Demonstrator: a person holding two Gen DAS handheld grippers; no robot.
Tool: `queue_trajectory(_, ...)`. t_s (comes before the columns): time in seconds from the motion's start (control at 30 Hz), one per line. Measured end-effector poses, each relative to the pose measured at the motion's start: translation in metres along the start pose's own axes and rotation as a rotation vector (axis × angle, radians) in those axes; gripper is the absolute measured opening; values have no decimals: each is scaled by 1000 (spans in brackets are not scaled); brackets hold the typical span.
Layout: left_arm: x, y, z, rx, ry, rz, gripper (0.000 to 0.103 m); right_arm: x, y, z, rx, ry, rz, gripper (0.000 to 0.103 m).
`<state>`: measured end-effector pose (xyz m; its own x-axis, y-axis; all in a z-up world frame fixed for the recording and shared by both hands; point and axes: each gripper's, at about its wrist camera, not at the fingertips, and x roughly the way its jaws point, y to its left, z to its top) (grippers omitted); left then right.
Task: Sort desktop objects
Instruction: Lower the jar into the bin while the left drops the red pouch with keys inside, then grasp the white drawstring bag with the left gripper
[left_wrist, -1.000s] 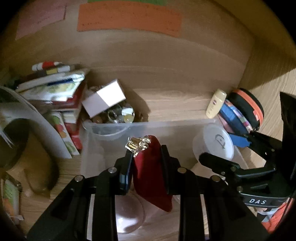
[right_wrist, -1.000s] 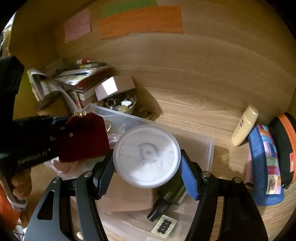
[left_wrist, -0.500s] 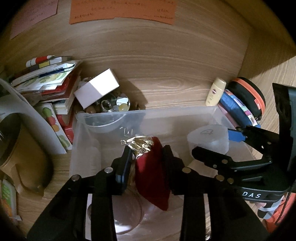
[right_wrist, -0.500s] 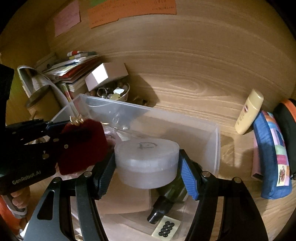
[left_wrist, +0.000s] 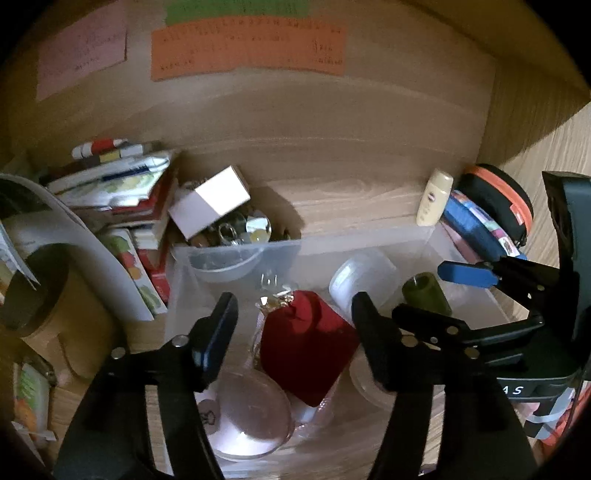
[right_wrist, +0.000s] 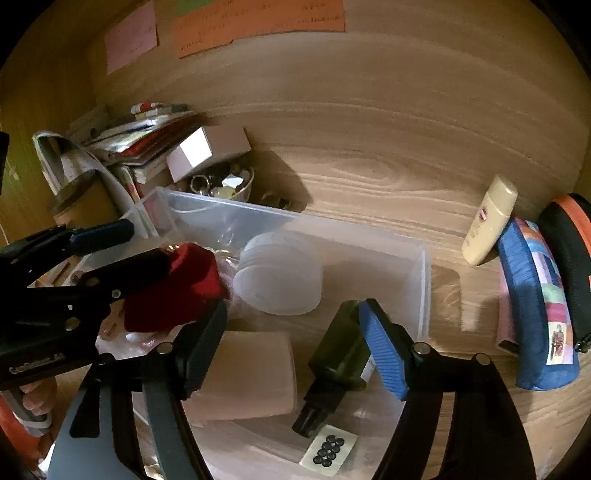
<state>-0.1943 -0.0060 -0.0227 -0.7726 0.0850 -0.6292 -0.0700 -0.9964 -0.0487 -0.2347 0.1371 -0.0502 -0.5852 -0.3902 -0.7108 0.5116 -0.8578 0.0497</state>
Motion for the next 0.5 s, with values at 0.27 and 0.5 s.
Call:
queue_trajectory(0.27,-31,0,8,3,-69,34,81,-25,11,5,-43,-76,-26,83)
queue_trajectory(0.5,-65,-2,2,12,-149,104,95,-59,16,3,-60,-137,-34,90)
